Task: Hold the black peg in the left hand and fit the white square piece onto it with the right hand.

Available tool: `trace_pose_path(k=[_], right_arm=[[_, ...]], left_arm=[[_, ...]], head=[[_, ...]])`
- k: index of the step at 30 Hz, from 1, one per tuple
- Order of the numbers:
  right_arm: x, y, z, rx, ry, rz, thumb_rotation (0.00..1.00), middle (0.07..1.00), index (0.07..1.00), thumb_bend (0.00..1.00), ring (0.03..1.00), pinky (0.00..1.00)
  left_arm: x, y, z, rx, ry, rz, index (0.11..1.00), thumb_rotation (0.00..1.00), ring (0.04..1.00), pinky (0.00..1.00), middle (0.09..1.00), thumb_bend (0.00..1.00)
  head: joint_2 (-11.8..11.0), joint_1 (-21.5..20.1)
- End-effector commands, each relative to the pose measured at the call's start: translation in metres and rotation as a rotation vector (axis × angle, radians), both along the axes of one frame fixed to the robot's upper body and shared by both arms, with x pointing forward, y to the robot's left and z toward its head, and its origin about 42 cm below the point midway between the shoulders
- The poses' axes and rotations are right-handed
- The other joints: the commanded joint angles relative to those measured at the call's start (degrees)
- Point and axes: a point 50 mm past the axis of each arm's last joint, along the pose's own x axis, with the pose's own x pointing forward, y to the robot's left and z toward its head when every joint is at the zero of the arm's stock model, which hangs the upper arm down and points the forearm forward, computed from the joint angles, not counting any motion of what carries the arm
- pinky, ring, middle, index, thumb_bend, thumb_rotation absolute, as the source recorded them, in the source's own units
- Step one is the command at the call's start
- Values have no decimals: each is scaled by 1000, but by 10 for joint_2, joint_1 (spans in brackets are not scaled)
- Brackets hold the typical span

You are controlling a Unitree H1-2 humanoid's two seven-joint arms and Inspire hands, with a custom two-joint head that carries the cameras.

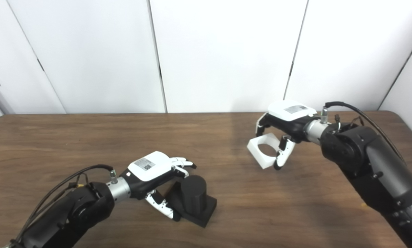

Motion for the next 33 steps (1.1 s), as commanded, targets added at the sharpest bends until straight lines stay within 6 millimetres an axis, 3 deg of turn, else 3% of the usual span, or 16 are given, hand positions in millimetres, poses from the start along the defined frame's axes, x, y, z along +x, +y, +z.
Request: trace_pose_path(k=[1,17,33], right_arm=[[-1,9,38,15,-95,48,127,733,479,521,786,749],[-26,51,63,38,-99,189,129,737,478,522,783,742],[-28,78,56,80,-50,255,129,741,477,523,785,752]], left_arm=[[-14,-3,-36,147,96,-18,492,74,908,748,907,523],[-12,-6,-35,145,99,-19,492,73,903,738,909,523],[-12,-8,-33,142,99,-23,492,74,897,728,908,523]], head=[[0,-1],[4,-5],[6,-5]])
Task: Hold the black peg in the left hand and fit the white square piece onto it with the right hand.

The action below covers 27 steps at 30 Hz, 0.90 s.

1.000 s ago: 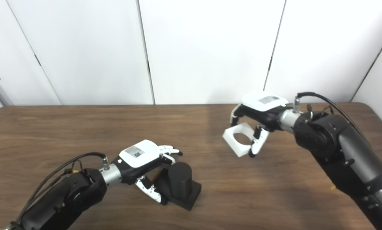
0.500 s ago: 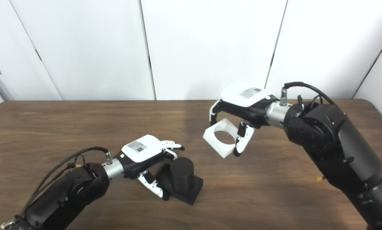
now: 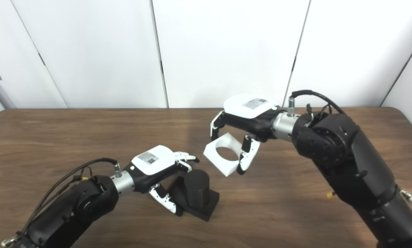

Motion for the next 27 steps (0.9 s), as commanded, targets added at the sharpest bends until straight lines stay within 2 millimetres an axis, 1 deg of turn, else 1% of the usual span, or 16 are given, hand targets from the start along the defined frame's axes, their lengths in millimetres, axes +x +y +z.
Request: trace_pose_path(k=[1,4,14,20,27], right_arm=[[1,6,25,11,-74,18,129,742,476,523,787,754],[1,10,23,9,-65,26,129,744,476,522,792,763],[0,25,14,-1,-52,67,130,745,476,523,789,743],[-1,32,8,-4,-30,85,130,746,476,523,794,753],[-4,39,-1,-11,-19,105,131,742,476,524,778,731]], left_arm=[[-14,-4,-34,139,100,-23,492,75,897,728,908,523],[-13,-5,-34,141,98,-22,492,75,896,721,905,523],[-13,-6,-32,142,93,-22,492,76,902,730,914,522],[-12,-7,-31,140,92,-19,492,75,904,728,917,522],[-12,-7,-30,141,88,-21,493,75,902,715,916,523]], head=[[1,0],[1,-1],[3,2],[4,3],[4,4]])
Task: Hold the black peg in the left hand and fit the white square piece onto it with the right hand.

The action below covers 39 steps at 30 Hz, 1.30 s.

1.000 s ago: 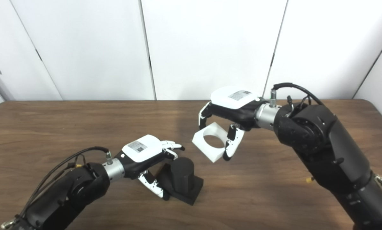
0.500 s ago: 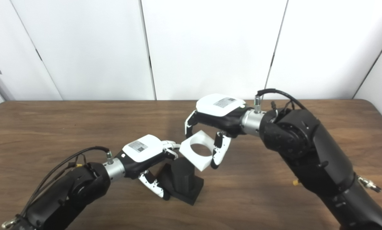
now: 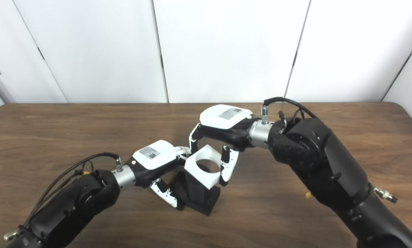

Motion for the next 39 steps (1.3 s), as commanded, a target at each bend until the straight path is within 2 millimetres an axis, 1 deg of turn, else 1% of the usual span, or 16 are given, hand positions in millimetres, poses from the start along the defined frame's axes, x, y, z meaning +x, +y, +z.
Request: trace_pose_path(k=[1,9,17,21,28,34,39], right_arm=[[3,4,15,14,-62,17,131,742,476,524,777,731],[1,10,2,14,-36,35,132,743,477,524,785,767],[0,11,-10,27,-5,32,131,747,478,524,792,771],[0,12,-13,30,5,28,131,748,478,523,795,792],[0,15,-18,24,10,40,132,746,478,523,790,798],[-3,24,-21,18,23,54,134,750,478,522,800,813],[-4,31,-22,11,31,74,133,754,477,522,803,816]], left_arm=[[-13,-5,-31,135,90,-23,493,75,901,713,917,523],[-15,-5,-31,126,96,-25,493,75,898,726,910,523],[-15,-8,-29,133,95,-31,493,77,899,728,915,522],[-16,-10,-29,130,98,-30,493,77,899,730,914,522],[-15,-12,-29,139,87,-33,493,77,899,732,912,522],[-16,-14,-29,136,97,-32,493,77,901,726,920,522],[-16,-15,-30,128,90,-36,493,76,894,698,918,522]], head=[[0,0],[3,3],[6,4],[7,3],[9,3],[10,2],[12,2]])
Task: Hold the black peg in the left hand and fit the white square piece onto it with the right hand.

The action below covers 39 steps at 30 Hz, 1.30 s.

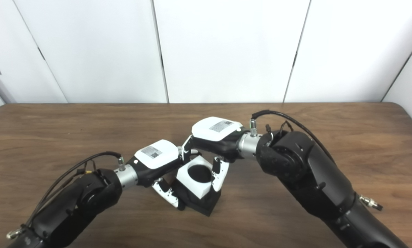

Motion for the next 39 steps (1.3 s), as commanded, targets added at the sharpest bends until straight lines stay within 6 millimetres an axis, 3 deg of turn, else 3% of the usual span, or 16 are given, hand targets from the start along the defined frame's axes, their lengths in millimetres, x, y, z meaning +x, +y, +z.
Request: trace_pose_path(k=[1,11,13,17,22,33,39], right_arm=[[-1,14,7,5,-8,57,132,754,477,522,802,810],[-2,14,0,-74,23,40,146,766,488,523,786,767],[-2,13,0,-81,38,22,245,778,636,814,784,740],[-1,8,-2,-94,65,-11,295,809,769,956,800,734],[0,4,-3,-93,69,-26,281,838,829,972,817,740],[3,-6,3,-83,53,-46,265,848,837,951,813,712],[10,-25,13,-19,-11,-114,92,805,771,852,775,681]], left_arm=[[-16,-9,-32,112,87,-36,493,76,894,699,917,522],[-16,-10,-33,118,94,-29,493,77,898,710,922,522],[-16,-9,-33,122,98,-26,493,77,897,716,924,522],[-15,-7,-32,128,99,-23,493,77,894,721,924,522],[-15,-6,-31,119,103,-23,493,76,891,722,924,522],[-15,-3,-29,125,97,-21,493,76,887,725,921,522],[-15,0,-29,117,97,-21,493,76,889,727,912,522]], head=[[0,-1],[0,0],[0,0],[0,-1],[1,-2],[2,-7],[1,-7]])
